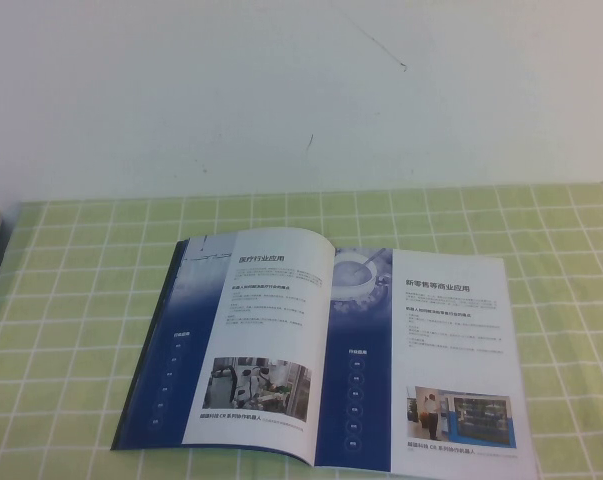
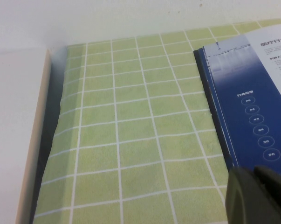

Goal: Close book
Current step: 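Close the open booklet and leave it lying on the table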

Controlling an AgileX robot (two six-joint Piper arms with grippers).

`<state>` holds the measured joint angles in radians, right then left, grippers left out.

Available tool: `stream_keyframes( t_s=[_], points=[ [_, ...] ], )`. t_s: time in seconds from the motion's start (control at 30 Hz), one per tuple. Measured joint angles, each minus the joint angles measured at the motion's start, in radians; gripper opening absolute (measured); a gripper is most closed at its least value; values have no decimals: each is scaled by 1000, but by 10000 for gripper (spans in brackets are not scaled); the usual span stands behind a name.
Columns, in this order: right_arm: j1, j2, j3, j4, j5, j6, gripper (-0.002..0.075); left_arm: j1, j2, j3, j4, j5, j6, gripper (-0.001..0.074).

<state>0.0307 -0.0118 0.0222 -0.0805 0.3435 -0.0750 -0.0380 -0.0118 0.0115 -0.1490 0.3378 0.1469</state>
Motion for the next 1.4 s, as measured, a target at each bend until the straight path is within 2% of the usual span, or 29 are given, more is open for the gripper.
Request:
stream_keyframes(
  t_s=[0.77, 1.1, 1.4],
  points=[
    [0, 0, 0, 0, 0, 0, -3, 0, 0, 2, 0, -8, 0, -4],
    [0, 0, 0, -2, 0, 0, -3, 0, 0, 10, -2, -168, 0, -4],
    [0, 0, 0, -2, 0, 0, -3, 0, 0, 10, -2, -196, 0, -4]
  ],
)
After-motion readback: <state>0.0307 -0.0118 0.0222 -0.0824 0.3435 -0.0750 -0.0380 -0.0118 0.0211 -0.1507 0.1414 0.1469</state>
